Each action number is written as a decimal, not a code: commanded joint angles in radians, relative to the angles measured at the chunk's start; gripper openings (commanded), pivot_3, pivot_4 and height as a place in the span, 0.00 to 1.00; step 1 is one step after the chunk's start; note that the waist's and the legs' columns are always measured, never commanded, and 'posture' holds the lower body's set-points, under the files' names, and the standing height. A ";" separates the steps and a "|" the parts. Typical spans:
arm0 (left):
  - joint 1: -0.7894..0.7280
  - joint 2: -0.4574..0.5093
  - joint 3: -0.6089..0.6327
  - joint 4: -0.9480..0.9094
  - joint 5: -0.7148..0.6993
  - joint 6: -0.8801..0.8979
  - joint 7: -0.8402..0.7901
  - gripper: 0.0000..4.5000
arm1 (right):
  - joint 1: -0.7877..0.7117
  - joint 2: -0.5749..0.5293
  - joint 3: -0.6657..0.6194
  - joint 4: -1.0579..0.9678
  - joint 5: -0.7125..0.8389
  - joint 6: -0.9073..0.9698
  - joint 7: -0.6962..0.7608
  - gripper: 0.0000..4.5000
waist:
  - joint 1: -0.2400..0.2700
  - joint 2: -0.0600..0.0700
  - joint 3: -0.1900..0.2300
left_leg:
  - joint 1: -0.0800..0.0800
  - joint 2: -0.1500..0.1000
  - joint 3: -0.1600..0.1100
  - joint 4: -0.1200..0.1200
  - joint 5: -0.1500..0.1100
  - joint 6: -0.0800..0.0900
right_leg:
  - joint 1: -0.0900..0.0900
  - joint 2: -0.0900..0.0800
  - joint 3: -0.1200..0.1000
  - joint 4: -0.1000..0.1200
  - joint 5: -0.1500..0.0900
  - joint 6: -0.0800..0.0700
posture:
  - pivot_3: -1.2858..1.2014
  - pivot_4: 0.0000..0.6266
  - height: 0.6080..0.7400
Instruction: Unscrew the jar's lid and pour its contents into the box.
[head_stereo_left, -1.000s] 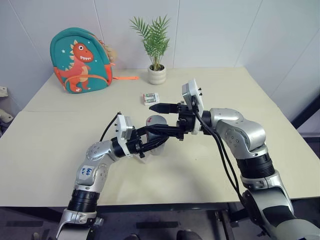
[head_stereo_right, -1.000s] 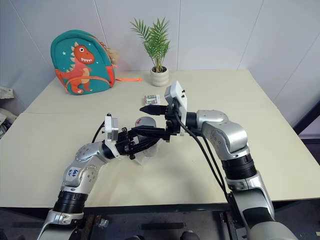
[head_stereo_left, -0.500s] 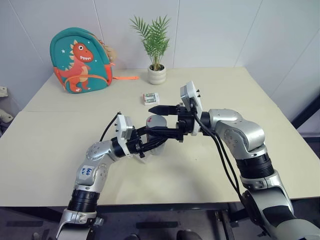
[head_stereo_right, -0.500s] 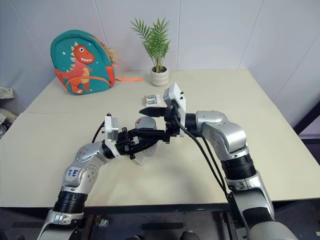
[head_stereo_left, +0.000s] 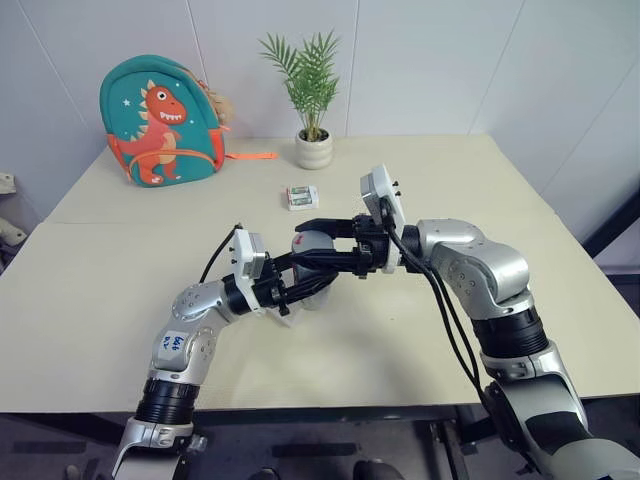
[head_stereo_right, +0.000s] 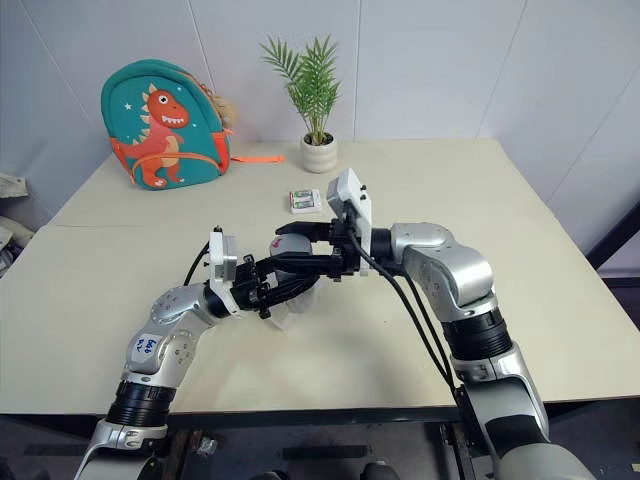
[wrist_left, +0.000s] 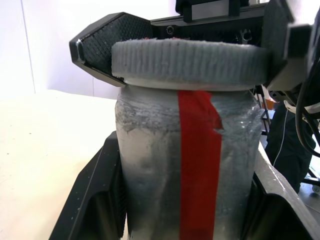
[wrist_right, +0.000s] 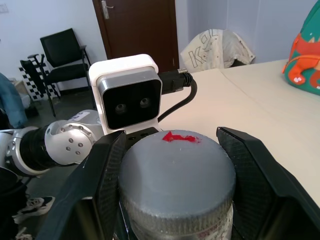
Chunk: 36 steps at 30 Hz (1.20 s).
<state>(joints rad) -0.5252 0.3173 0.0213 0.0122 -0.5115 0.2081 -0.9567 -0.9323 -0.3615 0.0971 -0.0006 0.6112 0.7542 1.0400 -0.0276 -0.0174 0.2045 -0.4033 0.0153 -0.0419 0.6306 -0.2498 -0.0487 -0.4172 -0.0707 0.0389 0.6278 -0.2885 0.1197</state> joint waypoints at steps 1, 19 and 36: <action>-0.011 0.006 0.008 -0.044 -0.014 -0.008 -0.003 0.49 | -0.029 0.035 -0.087 -0.042 0.147 0.112 -0.027 0.57 | 0.000 0.000 0.000 | 0.000 0.000 0.000 0.000 0.000 0.000 | 0.000 0.000 0.000 0.000 0.000 0.000 | 0.52 0.24 1.00; 0.004 0.050 0.061 -0.084 -0.036 0.033 0.028 0.49 | 0.197 -0.118 -0.195 0.029 -0.113 -0.315 -0.125 0.57 | 0.002 0.000 0.000 | 0.000 0.000 0.000 0.000 0.000 0.000 | 0.000 0.000 0.000 -0.001 0.000 0.000 | 0.52 0.24 1.00; -0.051 0.069 0.125 -0.046 -0.104 0.119 0.067 0.49 | 0.438 -0.128 -0.298 0.514 -0.260 -0.660 -0.231 0.73 | -0.001 0.000 0.000 | 0.005 0.000 0.002 0.000 0.001 0.000 | 0.004 0.002 0.004 0.000 0.001 0.001 | 0.52 0.24 1.00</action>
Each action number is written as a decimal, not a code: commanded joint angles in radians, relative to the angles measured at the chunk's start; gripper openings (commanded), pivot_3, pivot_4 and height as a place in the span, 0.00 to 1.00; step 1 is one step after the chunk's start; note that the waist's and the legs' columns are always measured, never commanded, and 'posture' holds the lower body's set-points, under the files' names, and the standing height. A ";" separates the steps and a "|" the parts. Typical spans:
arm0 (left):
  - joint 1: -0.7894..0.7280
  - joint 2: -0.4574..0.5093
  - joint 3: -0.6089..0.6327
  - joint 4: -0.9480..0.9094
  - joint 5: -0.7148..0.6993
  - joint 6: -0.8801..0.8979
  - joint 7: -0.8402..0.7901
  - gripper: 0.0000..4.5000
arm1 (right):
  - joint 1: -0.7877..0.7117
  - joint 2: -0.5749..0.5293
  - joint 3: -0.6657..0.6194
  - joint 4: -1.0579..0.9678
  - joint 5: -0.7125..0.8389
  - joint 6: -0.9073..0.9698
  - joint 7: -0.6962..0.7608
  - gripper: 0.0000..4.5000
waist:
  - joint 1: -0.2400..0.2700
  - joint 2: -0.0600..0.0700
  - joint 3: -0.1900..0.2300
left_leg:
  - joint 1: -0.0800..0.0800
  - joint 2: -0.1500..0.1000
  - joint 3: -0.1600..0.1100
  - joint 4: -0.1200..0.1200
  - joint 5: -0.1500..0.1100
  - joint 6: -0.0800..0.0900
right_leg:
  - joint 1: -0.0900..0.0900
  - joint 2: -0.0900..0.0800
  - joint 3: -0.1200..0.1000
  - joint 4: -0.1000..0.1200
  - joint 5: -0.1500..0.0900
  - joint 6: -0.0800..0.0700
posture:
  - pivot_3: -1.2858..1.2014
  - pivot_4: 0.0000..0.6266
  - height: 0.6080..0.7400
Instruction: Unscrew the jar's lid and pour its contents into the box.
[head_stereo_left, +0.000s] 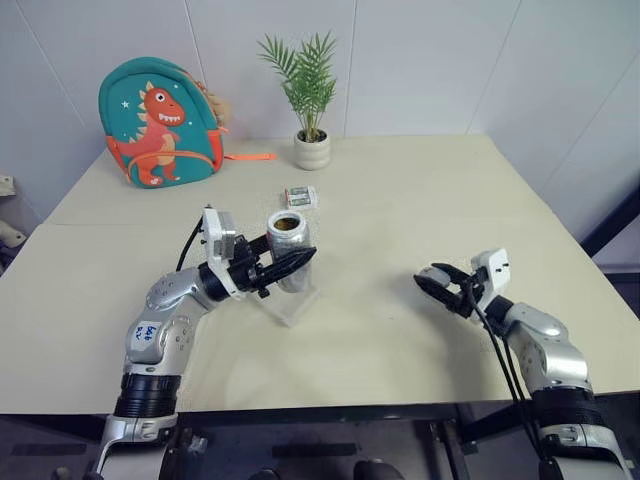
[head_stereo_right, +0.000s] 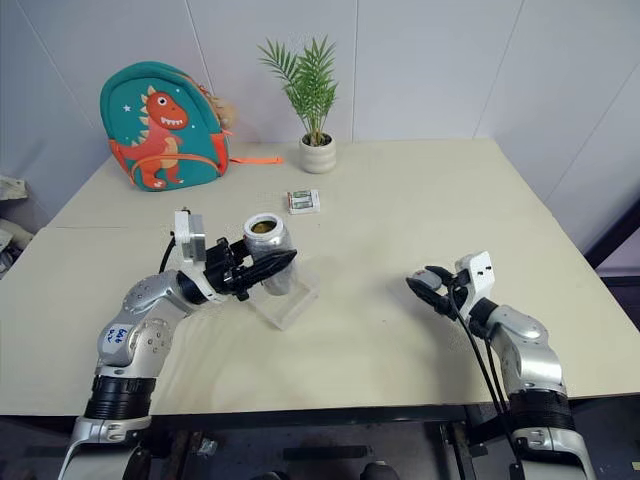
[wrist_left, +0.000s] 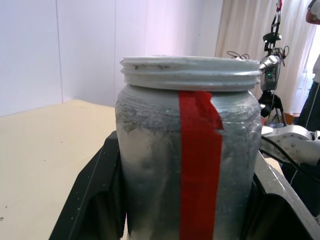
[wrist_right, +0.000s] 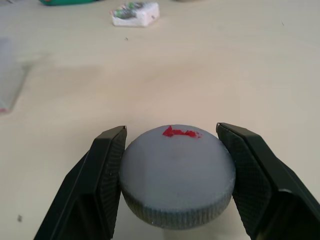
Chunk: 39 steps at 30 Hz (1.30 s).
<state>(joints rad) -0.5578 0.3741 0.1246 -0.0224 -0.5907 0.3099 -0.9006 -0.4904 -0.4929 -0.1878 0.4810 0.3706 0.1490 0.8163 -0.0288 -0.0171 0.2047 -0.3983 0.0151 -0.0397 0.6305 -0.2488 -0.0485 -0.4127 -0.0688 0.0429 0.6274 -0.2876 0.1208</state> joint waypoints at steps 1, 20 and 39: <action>-0.022 0.013 0.025 -0.012 -0.031 0.025 0.012 0.49 | -0.010 0.004 -0.007 0.052 -0.033 -0.081 -0.010 0.78 | -0.001 0.000 0.000 | 0.000 0.000 0.000 0.000 0.000 0.000 | 0.000 0.000 0.000 0.000 0.000 0.000 | 0.52 0.24 1.00; -0.033 0.171 0.089 -0.058 0.021 0.147 0.165 0.49 | -0.073 -0.072 0.051 -0.625 0.201 0.282 0.077 1.00 | 0.002 0.001 0.001 | 0.001 0.001 0.000 -0.001 0.000 0.000 | 0.001 0.001 0.001 -0.001 0.000 0.000 | 0.52 0.24 1.00; -0.018 0.345 -0.097 0.034 0.500 -0.169 0.261 0.49 | 0.030 -0.270 0.060 -0.814 0.206 0.276 0.226 1.00 | 0.003 0.001 0.001 | -0.001 0.001 0.000 -0.002 -0.001 0.000 | 0.000 0.000 0.000 -0.005 0.000 0.000 | 0.52 0.24 1.00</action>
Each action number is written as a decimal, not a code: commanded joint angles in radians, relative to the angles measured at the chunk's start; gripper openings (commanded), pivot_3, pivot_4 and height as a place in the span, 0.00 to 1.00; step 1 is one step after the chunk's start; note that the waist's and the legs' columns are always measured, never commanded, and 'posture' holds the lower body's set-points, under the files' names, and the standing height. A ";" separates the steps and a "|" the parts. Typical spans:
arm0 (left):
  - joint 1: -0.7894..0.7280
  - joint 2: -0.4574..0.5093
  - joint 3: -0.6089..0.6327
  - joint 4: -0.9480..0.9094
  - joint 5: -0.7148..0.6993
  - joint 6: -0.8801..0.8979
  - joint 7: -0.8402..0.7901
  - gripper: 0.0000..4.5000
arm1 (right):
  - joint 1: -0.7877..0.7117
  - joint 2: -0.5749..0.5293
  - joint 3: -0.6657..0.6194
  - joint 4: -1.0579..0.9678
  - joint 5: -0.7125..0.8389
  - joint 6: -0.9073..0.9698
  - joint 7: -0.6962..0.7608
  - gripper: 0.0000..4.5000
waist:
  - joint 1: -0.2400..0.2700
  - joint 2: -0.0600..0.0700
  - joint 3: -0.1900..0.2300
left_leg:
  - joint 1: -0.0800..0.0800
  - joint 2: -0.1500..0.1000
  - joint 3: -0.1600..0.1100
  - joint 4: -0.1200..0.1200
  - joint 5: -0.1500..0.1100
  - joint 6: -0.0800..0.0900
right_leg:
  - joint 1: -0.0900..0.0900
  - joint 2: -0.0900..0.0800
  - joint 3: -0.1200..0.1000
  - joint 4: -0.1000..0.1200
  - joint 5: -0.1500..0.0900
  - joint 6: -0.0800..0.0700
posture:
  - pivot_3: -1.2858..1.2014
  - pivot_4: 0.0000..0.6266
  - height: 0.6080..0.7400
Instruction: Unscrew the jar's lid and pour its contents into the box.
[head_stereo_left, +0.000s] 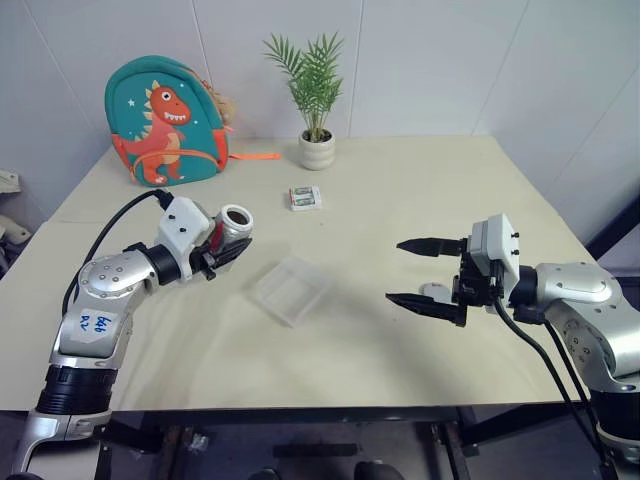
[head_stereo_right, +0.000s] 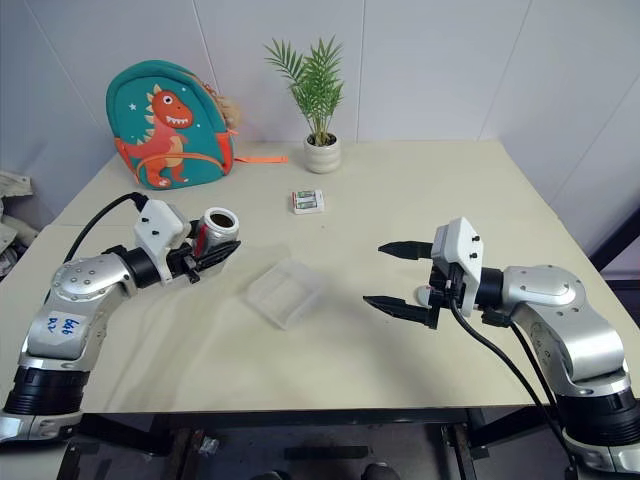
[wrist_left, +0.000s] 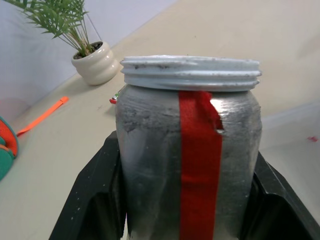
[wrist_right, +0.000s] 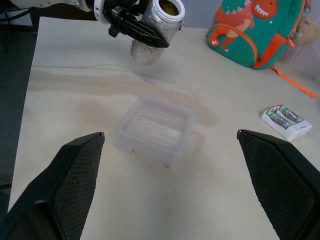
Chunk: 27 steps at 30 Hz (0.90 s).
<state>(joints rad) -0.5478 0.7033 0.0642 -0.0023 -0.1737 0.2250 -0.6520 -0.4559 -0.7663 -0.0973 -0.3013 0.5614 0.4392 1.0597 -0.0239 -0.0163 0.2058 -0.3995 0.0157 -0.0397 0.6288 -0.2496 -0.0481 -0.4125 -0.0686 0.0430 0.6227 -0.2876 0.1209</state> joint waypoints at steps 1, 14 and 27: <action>-0.034 0.026 -0.059 0.030 0.130 -0.123 0.020 0.49 | -0.006 0.010 -0.027 -0.029 0.014 -0.016 -0.023 1.00 | -0.003 0.000 0.000 | 0.000 0.000 0.000 0.000 0.000 0.000 | 0.000 0.000 0.000 0.000 0.000 0.000 | 0.52 0.24 1.00; -0.233 0.199 -0.318 0.104 0.994 -0.744 0.551 0.49 | -0.002 0.094 0.003 0.008 -0.001 -0.038 -0.074 1.00 | 0.003 0.000 0.000 | -0.003 -0.001 0.000 0.000 0.000 0.001 | -0.001 0.000 0.000 -0.001 0.001 0.002 | 0.52 0.24 1.00; -0.282 0.204 -0.523 0.181 1.588 -0.680 1.003 0.49 | -0.025 0.201 0.017 0.015 0.005 -0.036 -0.148 1.00 | 0.000 0.000 0.000 | -0.002 -0.001 0.002 0.002 0.000 0.002 | -0.002 0.000 0.001 0.004 0.001 0.002 | 0.52 0.24 1.00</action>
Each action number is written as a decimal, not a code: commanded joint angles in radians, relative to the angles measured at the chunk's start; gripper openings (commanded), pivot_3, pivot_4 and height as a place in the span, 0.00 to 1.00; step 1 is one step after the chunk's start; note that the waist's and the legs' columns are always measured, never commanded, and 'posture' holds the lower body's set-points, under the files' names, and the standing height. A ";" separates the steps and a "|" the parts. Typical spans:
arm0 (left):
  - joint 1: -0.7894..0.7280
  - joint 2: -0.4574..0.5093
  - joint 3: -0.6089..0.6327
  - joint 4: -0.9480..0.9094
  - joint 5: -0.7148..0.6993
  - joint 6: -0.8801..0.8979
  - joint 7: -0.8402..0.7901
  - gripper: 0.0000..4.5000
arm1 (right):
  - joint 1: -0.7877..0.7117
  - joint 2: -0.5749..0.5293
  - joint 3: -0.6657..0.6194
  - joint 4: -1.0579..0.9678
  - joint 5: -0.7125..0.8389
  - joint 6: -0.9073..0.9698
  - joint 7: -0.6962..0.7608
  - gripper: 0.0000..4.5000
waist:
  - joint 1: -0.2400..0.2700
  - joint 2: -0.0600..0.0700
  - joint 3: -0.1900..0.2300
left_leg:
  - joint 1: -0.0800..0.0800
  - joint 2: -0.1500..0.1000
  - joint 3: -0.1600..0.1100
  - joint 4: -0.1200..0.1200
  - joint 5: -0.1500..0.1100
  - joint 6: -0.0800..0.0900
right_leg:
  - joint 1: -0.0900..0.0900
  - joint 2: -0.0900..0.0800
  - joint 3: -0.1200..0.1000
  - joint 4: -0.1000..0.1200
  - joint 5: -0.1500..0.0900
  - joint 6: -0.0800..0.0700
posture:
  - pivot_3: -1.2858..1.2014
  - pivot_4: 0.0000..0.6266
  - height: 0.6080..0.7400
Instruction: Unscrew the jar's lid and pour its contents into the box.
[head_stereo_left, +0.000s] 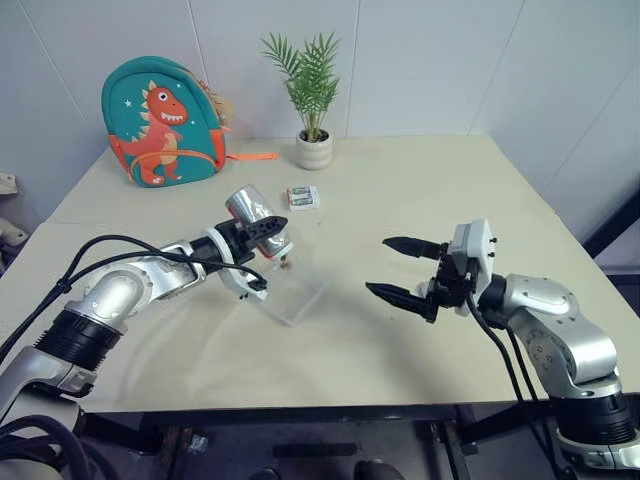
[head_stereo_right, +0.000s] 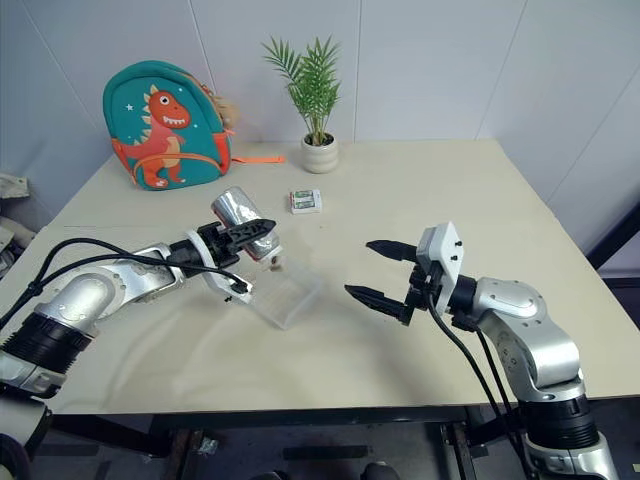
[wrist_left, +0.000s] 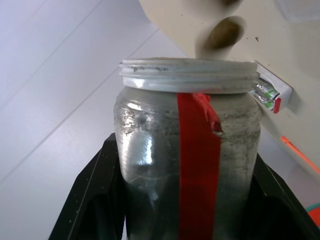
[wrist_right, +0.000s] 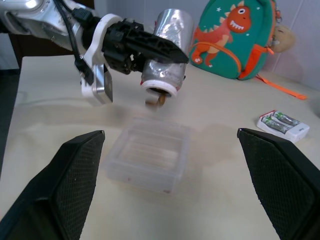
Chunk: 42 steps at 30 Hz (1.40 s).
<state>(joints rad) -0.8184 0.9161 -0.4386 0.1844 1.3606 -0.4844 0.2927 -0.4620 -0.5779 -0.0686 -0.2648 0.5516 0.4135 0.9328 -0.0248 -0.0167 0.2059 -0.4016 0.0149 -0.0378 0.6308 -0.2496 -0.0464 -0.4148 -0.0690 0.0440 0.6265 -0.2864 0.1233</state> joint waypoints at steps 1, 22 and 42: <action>-0.011 -0.012 -0.032 -0.006 0.067 0.029 0.054 0.49 | -0.016 0.018 -0.009 -0.023 0.012 -0.011 -0.025 1.00 | 0.000 0.000 0.000 | 0.000 0.000 0.000 0.000 0.000 0.000 | 0.000 0.000 0.000 0.000 0.000 0.000 | 0.52 0.24 1.00; 0.122 -0.305 0.489 -0.051 -1.128 0.579 -0.647 0.49 | -0.029 0.015 0.003 0.002 0.009 -0.012 -0.003 1.00 | -0.002 0.000 0.000 | -0.001 0.000 0.000 0.003 0.000 0.000 | -0.001 0.000 0.000 0.004 0.000 0.000 | 0.52 0.24 1.00; 0.099 -0.425 0.912 0.515 -1.512 0.484 -0.448 0.49 | -0.147 0.034 0.062 0.050 -0.007 -0.026 0.040 1.00 | 0.000 -0.001 -0.001 | 0.004 0.000 -0.001 0.006 0.002 -0.002 | 0.002 0.000 0.000 0.009 0.001 -0.001 | 0.52 0.24 1.00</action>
<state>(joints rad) -0.6955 0.4728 0.4643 0.6786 -0.1322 0.0669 -0.1498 -0.5833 -0.5474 -0.0018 -0.1983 0.5437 0.4113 0.9698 -0.0244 -0.0179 0.2052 -0.3971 0.0147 -0.0393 0.6371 -0.2479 -0.0482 -0.4131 -0.0693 0.0441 0.6358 -0.2858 0.1221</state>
